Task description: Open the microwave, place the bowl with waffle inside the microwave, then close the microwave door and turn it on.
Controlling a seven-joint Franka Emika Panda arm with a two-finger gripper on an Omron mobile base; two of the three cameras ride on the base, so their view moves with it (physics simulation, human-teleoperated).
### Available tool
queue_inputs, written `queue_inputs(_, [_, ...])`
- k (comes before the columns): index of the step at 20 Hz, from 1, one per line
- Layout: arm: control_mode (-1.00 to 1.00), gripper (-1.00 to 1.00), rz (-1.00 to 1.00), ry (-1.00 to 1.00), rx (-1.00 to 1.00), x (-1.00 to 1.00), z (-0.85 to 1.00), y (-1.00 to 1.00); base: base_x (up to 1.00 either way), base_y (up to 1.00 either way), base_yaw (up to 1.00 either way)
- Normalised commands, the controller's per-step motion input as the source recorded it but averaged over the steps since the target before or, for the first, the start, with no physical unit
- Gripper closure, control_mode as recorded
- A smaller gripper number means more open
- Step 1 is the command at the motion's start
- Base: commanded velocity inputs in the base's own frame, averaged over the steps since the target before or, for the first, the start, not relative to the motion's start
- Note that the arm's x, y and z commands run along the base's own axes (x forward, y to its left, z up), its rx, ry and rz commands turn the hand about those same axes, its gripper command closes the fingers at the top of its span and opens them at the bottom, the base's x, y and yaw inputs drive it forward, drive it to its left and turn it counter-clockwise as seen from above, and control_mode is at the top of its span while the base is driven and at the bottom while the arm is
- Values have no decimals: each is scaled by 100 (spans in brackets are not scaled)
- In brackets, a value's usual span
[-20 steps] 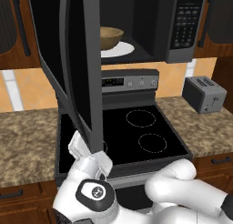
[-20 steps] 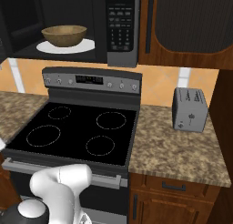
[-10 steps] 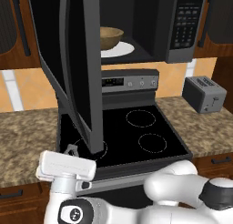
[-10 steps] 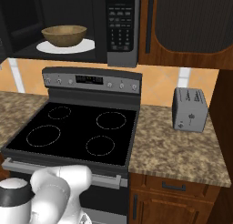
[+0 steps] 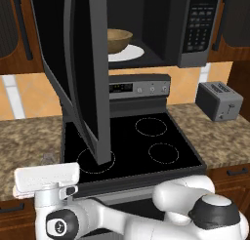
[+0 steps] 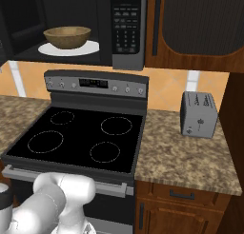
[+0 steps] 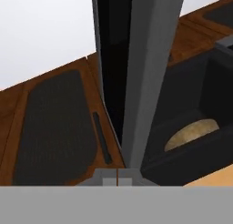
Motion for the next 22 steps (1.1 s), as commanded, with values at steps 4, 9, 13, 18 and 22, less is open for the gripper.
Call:
queue_inputs(4, [-100, 100, 0, 11, -10, 5, 59, 6, 0, 0, 0])
queue_inputs(9, [-100, 100, 0, 13, 3, 1, 81, -15, 0, 0, 0])
queue_inputs(13, [-100, 100, -1, 3, 13, 0, 90, -30, 0, 0, 0])
queue_inputs(18, [-100, 100, 0, 0, 14, 0, 99, -33, 0, 0, 0])
queue_inputs(22, [-100, 100, 0, 2, 16, 0, 99, -59, 0, 0, 0])
